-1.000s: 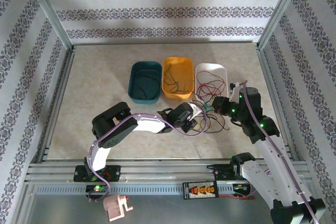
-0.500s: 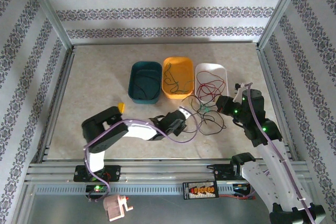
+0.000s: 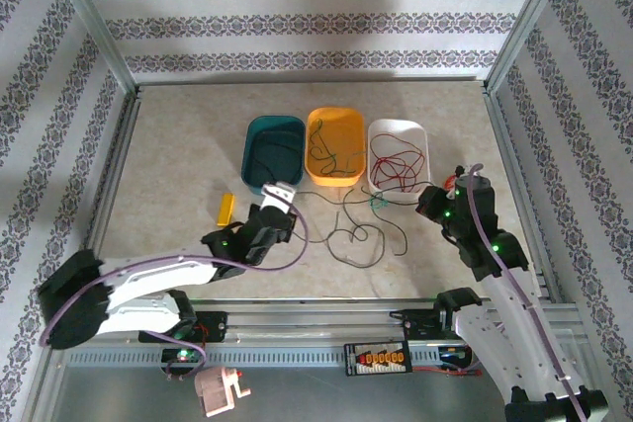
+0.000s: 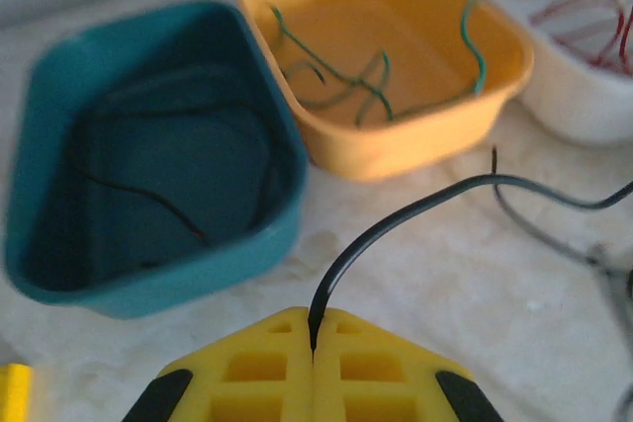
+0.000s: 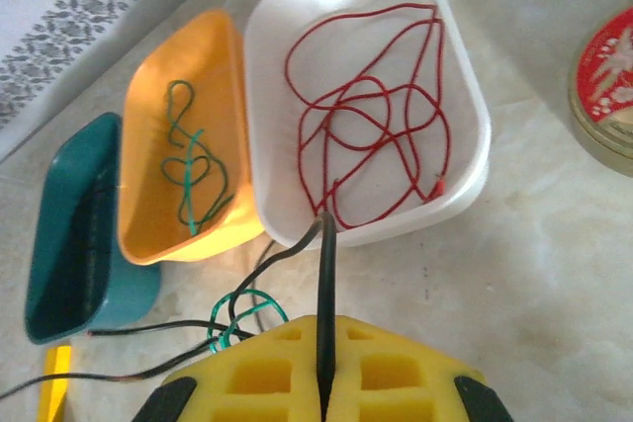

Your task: Untangle the cables

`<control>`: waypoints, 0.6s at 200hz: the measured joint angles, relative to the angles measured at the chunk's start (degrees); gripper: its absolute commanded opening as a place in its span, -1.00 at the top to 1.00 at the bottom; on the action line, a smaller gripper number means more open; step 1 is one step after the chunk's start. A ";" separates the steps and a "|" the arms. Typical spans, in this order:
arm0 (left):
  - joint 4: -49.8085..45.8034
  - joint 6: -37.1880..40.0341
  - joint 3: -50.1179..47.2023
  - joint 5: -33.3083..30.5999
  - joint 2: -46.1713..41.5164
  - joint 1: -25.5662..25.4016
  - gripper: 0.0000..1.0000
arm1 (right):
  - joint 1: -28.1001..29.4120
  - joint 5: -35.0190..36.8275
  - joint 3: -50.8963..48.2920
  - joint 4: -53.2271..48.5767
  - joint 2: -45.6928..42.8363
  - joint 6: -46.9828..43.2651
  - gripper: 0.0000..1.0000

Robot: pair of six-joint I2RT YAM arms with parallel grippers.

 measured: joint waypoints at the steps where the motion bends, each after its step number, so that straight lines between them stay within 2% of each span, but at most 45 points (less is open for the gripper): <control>1: -0.04 0.07 -0.02 -0.11 -0.55 0.13 1.00 | 0.00 0.11 -0.09 -0.07 0.02 0.00 0.97; 32: -1.03 1.62 -0.02 -1.46 -12.52 2.56 1.00 | 0.00 1.99 -2.01 -1.11 0.13 0.87 0.97; 50: -1.46 3.26 0.39 -1.40 -16.48 3.63 1.00 | 0.00 2.21 -2.99 -1.38 0.13 1.36 0.97; 78: -2.12 5.29 3.69 0.63 -16.63 4.02 1.00 | 0.00 2.19 -5.05 -1.33 0.24 1.90 0.97; 120: -1.66 5.07 9.49 11.13 -12.39 6.23 1.00 | 0.00 1.95 -7.54 -1.09 0.81 2.97 0.96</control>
